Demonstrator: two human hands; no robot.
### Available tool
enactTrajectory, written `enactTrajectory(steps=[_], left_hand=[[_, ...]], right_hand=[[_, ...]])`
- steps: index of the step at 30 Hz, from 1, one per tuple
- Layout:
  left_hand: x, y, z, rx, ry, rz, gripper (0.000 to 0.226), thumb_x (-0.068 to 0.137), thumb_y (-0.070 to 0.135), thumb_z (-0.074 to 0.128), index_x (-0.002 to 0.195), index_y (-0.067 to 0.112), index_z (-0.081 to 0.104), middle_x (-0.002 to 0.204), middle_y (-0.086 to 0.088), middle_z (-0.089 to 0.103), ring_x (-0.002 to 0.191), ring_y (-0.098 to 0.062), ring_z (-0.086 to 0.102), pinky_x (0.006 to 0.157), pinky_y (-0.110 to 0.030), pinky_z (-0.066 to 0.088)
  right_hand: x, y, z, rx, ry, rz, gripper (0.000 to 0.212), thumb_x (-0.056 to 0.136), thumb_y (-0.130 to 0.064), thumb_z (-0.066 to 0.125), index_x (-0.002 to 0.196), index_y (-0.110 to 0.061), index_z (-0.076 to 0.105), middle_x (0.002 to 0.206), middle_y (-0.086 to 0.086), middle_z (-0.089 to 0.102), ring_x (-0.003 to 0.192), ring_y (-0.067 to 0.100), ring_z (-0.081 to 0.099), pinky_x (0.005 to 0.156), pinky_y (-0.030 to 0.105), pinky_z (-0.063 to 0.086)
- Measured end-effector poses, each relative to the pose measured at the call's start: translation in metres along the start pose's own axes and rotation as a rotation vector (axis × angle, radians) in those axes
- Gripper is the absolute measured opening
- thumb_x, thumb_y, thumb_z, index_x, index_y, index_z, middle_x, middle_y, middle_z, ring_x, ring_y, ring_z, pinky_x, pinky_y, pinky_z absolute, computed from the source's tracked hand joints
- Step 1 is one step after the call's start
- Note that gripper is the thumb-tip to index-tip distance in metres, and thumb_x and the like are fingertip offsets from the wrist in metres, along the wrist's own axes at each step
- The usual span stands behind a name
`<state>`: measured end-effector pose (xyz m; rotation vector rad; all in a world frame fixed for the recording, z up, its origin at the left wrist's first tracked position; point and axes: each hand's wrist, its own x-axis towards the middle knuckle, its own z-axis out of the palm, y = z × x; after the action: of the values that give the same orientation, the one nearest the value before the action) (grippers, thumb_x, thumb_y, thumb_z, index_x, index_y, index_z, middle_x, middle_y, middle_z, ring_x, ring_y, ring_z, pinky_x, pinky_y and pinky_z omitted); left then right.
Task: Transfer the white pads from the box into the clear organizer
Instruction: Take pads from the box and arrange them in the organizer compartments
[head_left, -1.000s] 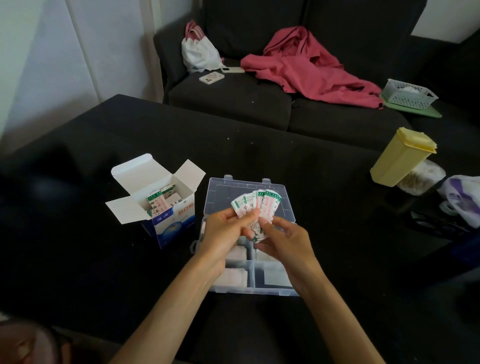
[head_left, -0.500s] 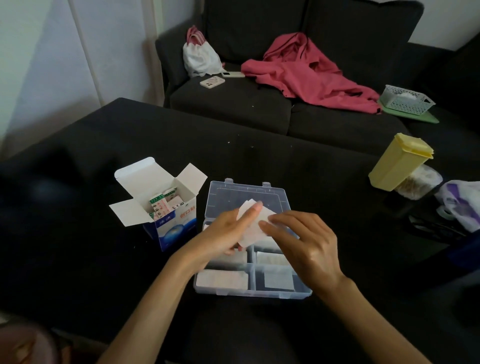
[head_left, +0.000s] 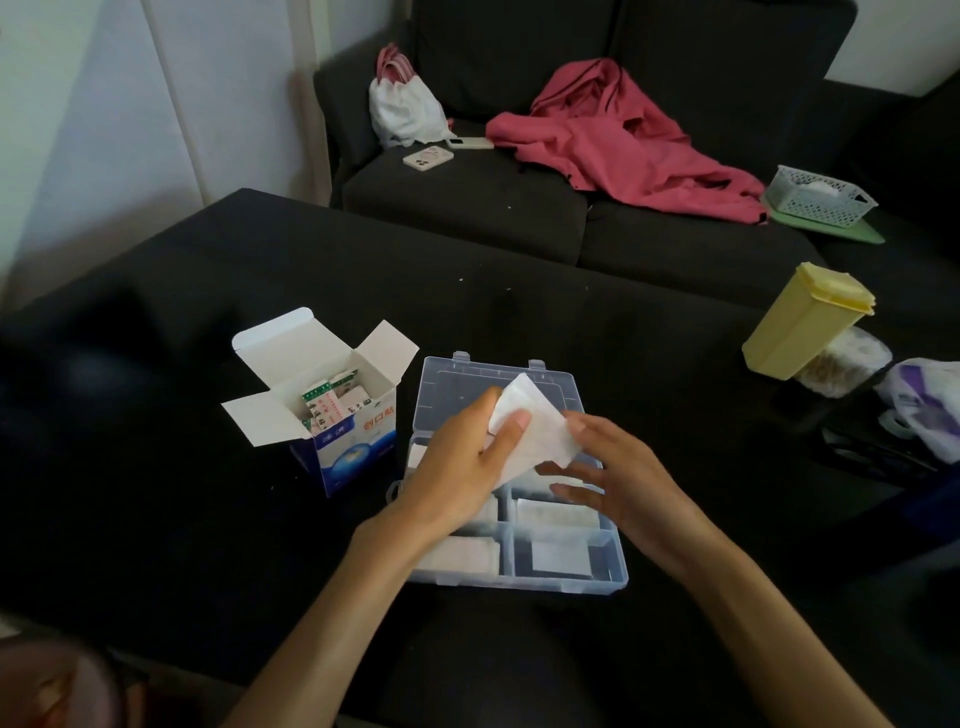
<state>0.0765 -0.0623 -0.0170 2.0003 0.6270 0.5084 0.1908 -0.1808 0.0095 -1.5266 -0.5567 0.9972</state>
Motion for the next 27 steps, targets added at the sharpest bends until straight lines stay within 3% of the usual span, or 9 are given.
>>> enactTrajectory(steps=[4, 10, 15, 18, 23, 27], left_hand=[[0.000, -0.005, 0.003, 0.019, -0.060, -0.019, 0.045, 0.096, 0.044, 0.038, 0.135, 0.023, 0.039, 0.126, 0.001, 0.054, 0.104, -0.014, 0.058, 0.070, -0.017, 0.054], [0.003, -0.005, 0.004, 0.043, -0.064, 0.003, 0.041, 0.091, 0.044, 0.050, 0.128, 0.026, 0.047, 0.123, 0.005, 0.058, 0.105, -0.013, 0.060, 0.078, -0.030, 0.058], [0.003, -0.003, 0.007, 0.043, -0.099, 0.067, 0.036, 0.087, 0.036, 0.063, 0.120, 0.041, 0.049, 0.115, 0.019, 0.061, 0.098, 0.004, 0.057, 0.084, -0.020, 0.052], [0.000, -0.002, 0.011, 0.068, -0.165, 0.078, 0.033, 0.091, 0.038, 0.057, 0.120, 0.049, 0.046, 0.115, 0.024, 0.060, 0.103, 0.004, 0.057, 0.088, -0.025, 0.052], [-0.003, 0.002, 0.016, 0.155, -0.196, 0.069, 0.038, 0.088, 0.055, 0.047, 0.124, 0.043, 0.050, 0.114, 0.018, 0.064, 0.102, 0.004, 0.056, 0.089, -0.025, 0.047], [-0.007, 0.002, 0.018, 0.267, -0.159, 0.112, 0.031, 0.087, 0.045, 0.058, 0.117, 0.040, 0.058, 0.108, 0.017, 0.066, 0.096, 0.000, 0.060, 0.088, -0.023, 0.048]], right_hand=[[0.003, 0.005, 0.001, -0.152, 0.064, -0.123, 0.016, 0.091, -0.017, 0.054, 0.103, -0.026, 0.060, 0.102, 0.002, 0.063, 0.089, 0.012, 0.065, 0.065, 0.018, 0.054], [0.001, 0.000, -0.016, -0.336, 0.030, -0.211, 0.022, 0.084, -0.010, 0.063, 0.093, -0.030, 0.066, 0.090, -0.012, 0.067, 0.083, 0.001, 0.067, 0.062, 0.016, 0.053], [-0.007, 0.004, -0.042, -0.465, 0.083, -0.343, 0.021, 0.081, -0.008, 0.064, 0.100, -0.018, 0.068, 0.089, -0.015, 0.068, 0.085, 0.001, 0.067, 0.065, 0.013, 0.052], [-0.010, 0.019, -0.050, -0.475, 0.093, -0.354, 0.020, 0.081, -0.008, 0.064, 0.098, -0.019, 0.067, 0.092, -0.012, 0.068, 0.087, 0.002, 0.067, 0.066, 0.013, 0.052], [-0.012, 0.043, -0.048, -0.515, 0.056, -0.348, 0.021, 0.081, -0.010, 0.064, 0.091, -0.029, 0.065, 0.094, -0.014, 0.067, 0.090, 0.000, 0.066, 0.068, 0.014, 0.053], [-0.005, 0.046, -0.051, -0.734, 0.064, -0.374, 0.023, 0.082, -0.018, 0.066, 0.094, -0.037, 0.062, 0.092, -0.016, 0.065, 0.088, 0.002, 0.064, 0.072, 0.019, 0.055]])
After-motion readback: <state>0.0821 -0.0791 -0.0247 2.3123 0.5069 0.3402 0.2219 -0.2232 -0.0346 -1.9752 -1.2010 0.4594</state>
